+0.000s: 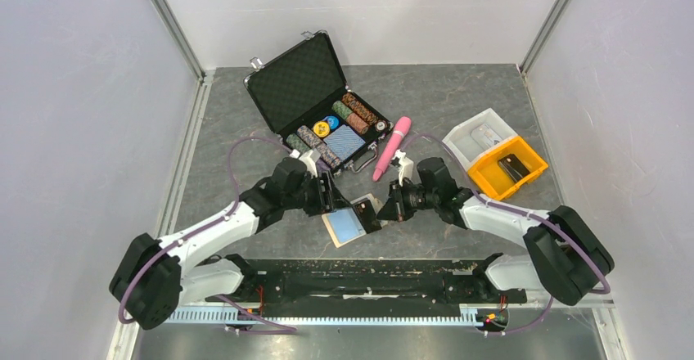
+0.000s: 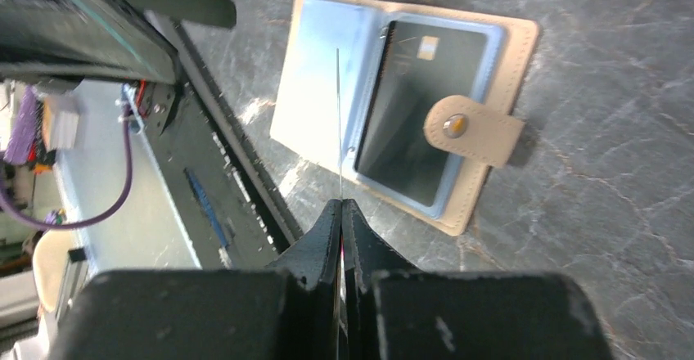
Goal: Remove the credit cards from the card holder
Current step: Place the credit card in the storage box.
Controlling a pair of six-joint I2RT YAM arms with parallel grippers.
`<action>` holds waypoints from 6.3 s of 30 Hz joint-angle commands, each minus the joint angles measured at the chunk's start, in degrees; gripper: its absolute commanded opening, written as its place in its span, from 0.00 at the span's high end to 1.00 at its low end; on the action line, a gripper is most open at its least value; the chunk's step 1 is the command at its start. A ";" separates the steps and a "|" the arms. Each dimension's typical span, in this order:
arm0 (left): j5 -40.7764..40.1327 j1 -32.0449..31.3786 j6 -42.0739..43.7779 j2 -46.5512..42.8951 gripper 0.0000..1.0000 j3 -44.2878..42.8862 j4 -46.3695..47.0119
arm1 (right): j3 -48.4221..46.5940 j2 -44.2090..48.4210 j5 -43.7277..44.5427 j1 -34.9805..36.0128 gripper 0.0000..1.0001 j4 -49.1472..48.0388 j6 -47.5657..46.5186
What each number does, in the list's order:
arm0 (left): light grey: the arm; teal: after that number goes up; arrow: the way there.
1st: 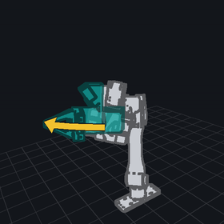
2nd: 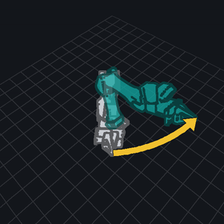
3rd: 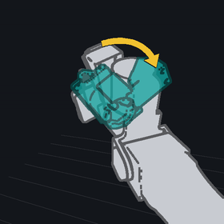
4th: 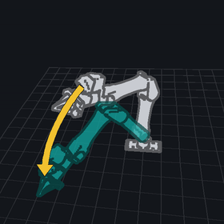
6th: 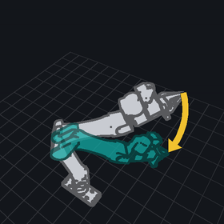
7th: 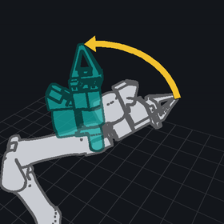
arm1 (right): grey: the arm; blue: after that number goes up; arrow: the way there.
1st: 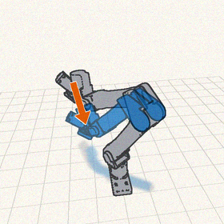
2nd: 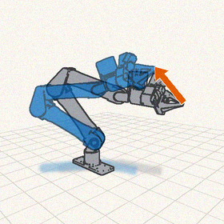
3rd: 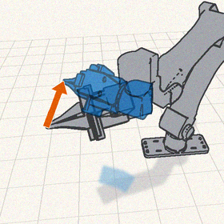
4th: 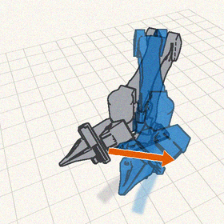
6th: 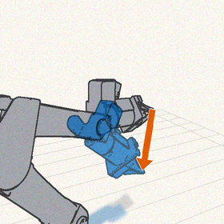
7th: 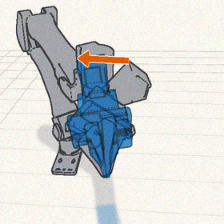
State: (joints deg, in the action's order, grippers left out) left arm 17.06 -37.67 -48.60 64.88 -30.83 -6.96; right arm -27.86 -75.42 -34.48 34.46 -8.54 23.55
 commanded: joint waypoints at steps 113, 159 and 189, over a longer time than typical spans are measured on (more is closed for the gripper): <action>-7.09 -2.23 -6.44 -3.71 0.00 -7.47 13.32 | -4.39 3.65 -10.45 -24.13 1.00 -23.94 25.71; -11.78 -4.69 24.44 -21.09 0.00 -21.21 -37.72 | -46.55 -11.31 16.24 -68.89 1.00 58.28 -13.62; -16.87 -4.60 23.04 -21.61 0.00 -20.15 -37.44 | -46.82 -20.62 20.99 -66.27 1.00 48.79 -11.37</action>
State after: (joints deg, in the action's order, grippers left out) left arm 1.39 -42.19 -26.87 43.42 -50.70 -44.95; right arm -71.29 -95.57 -15.86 -31.70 42.39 11.00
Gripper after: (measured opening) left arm 0.996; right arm 0.006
